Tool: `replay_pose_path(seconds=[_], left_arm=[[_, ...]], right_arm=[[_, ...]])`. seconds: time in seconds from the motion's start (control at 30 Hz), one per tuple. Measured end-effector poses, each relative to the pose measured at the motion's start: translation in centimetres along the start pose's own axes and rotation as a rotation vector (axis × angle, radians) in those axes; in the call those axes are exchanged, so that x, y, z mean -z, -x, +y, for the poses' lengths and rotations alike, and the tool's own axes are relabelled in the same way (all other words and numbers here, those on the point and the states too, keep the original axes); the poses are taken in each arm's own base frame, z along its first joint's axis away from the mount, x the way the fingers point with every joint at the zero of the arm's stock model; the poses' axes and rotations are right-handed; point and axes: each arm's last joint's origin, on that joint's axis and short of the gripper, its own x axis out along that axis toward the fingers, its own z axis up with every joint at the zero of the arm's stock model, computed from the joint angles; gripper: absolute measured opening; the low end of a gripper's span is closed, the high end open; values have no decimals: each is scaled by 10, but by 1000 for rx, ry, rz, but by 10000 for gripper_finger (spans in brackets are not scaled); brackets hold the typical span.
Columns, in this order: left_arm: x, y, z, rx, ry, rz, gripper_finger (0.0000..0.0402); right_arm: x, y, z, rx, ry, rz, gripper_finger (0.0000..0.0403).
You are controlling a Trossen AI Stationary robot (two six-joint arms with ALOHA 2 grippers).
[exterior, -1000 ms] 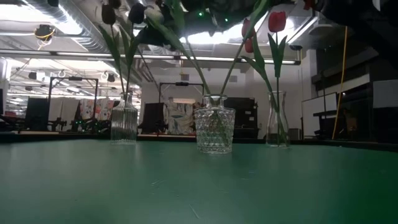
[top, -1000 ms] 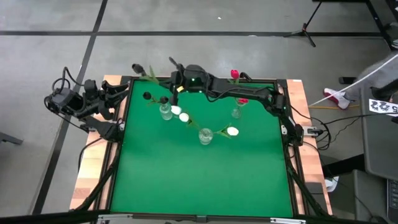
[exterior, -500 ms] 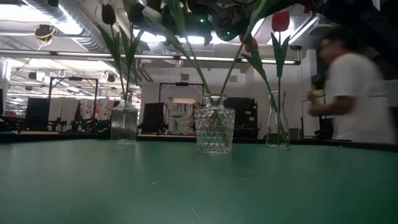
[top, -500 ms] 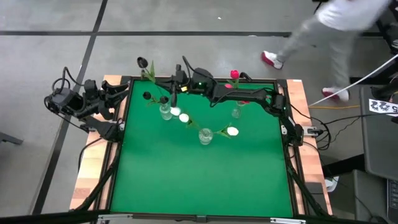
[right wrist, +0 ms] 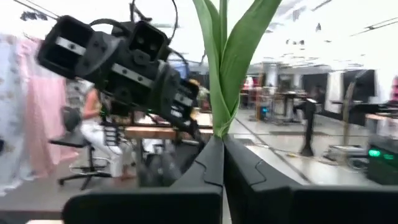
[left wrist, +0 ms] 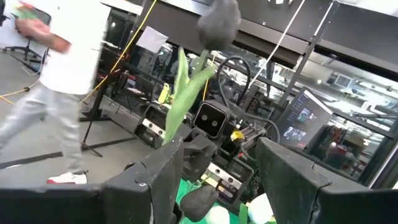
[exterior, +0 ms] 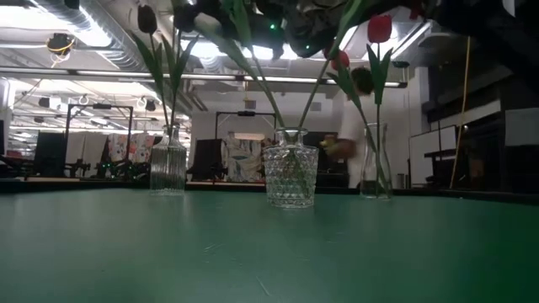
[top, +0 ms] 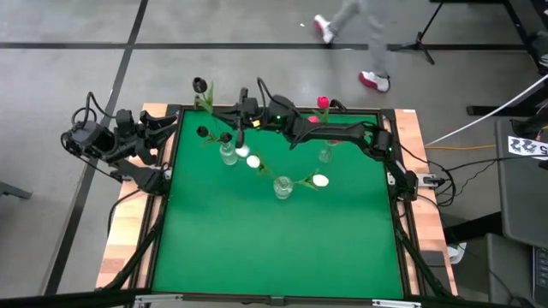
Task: Sort flowers into vase by color
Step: Put the black tulip into the left transparent vase
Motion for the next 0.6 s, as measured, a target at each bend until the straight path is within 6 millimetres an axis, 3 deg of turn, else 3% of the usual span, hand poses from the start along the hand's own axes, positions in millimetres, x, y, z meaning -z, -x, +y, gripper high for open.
replay_pose_path(seconds=[0.23,0.6], left_arm=[[0,0,0,0,4,0,200],[0,0,0,0,5,0,200]], right_arm=[[20,-2,-1,-14,-60,-35,0],[21,2,-15,-12,-46,-16,0]])
